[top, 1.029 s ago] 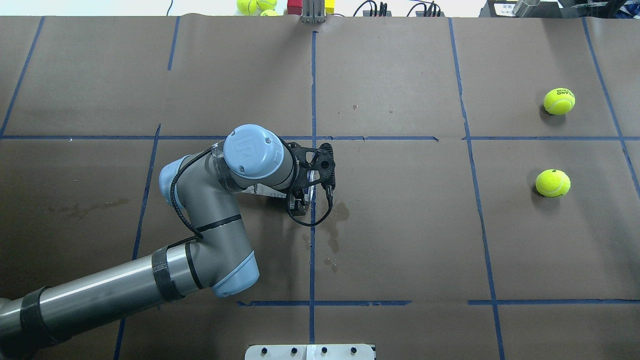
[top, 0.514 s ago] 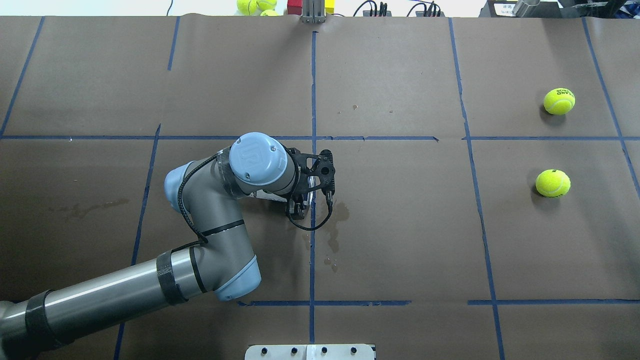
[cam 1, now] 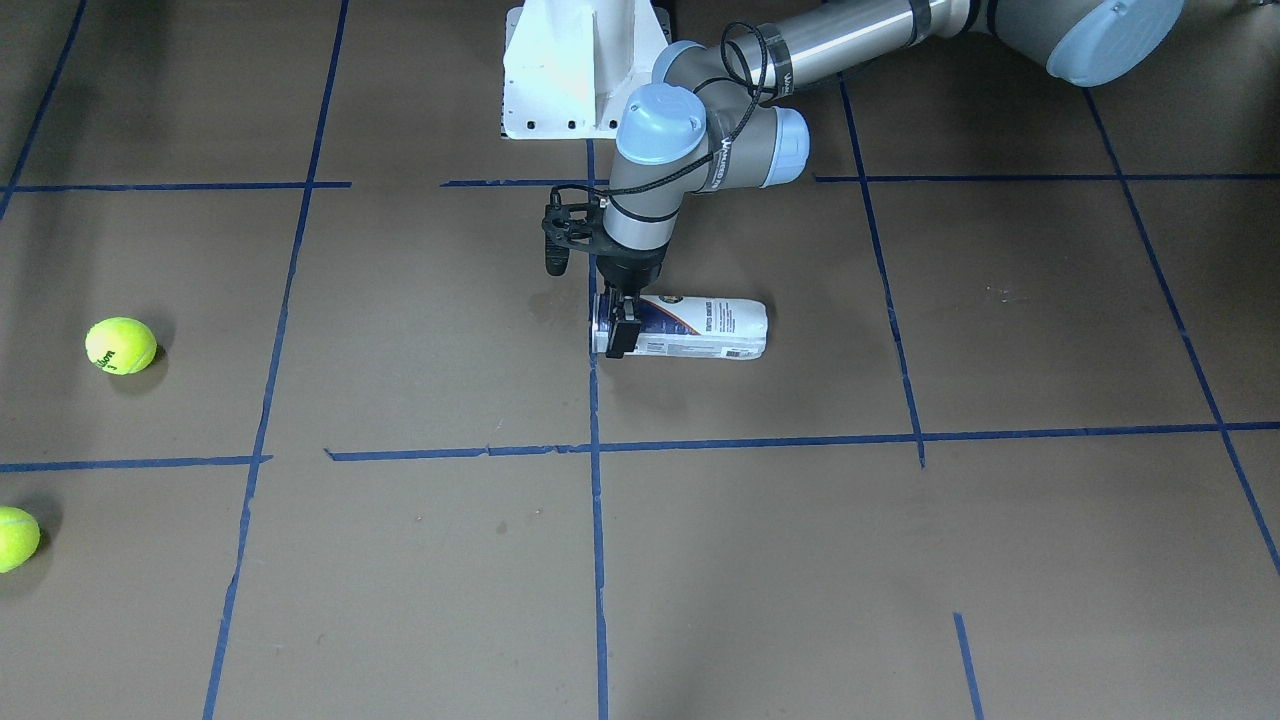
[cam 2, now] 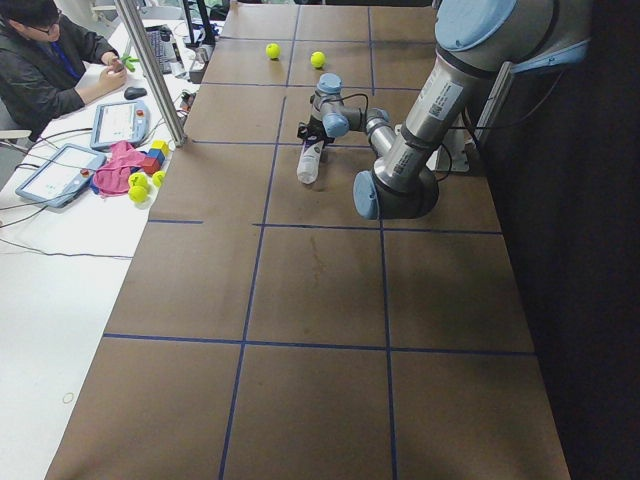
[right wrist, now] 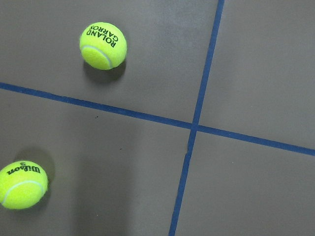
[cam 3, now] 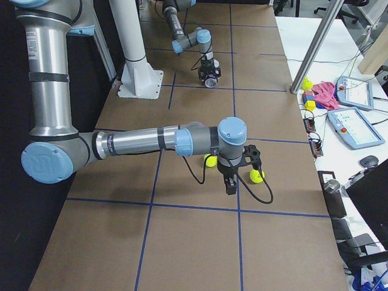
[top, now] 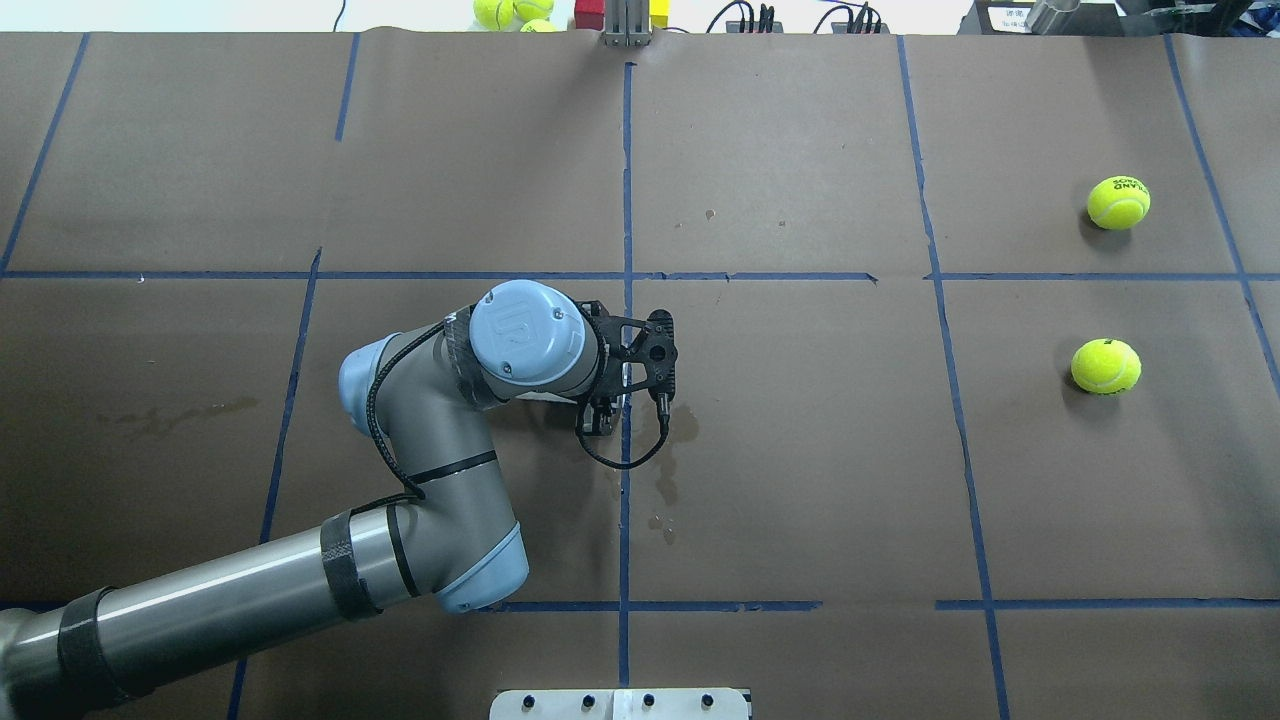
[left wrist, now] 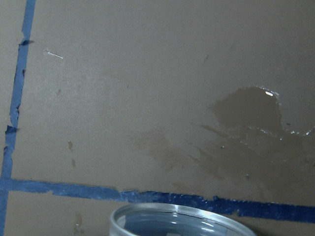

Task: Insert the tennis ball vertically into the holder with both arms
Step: 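Lift the can with the left gripper and tilt it upright, open end up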

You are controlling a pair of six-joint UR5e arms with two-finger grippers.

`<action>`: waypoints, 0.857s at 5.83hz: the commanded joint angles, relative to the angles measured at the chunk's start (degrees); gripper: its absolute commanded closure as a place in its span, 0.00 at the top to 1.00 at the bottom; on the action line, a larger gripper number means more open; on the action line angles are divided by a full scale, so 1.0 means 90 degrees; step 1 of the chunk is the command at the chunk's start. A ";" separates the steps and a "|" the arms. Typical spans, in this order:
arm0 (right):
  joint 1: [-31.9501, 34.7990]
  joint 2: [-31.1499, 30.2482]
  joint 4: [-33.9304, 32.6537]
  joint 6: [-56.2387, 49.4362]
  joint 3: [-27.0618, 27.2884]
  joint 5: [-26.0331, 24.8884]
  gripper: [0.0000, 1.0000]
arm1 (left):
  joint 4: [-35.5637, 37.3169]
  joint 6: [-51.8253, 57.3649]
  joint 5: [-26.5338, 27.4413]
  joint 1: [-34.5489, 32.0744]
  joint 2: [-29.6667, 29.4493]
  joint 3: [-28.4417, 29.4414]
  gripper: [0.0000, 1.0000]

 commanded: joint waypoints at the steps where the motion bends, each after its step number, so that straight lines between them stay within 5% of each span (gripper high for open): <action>1: 0.0000 0.0000 0.0000 0.0000 0.0000 0.0000 1.00 | 0.0041 0.0304 0.0456 -0.0009 0.0010 -0.0229 0.57; 4: 0.0000 0.0000 0.0000 0.0000 0.0000 0.0000 1.00 | -0.0249 -0.0935 0.0427 -0.0019 0.0030 -0.1584 0.58; 5: 0.0000 0.0000 0.0000 0.0000 0.0000 0.0000 1.00 | -0.1325 -0.2095 0.0417 -0.0009 0.0069 -0.1646 0.58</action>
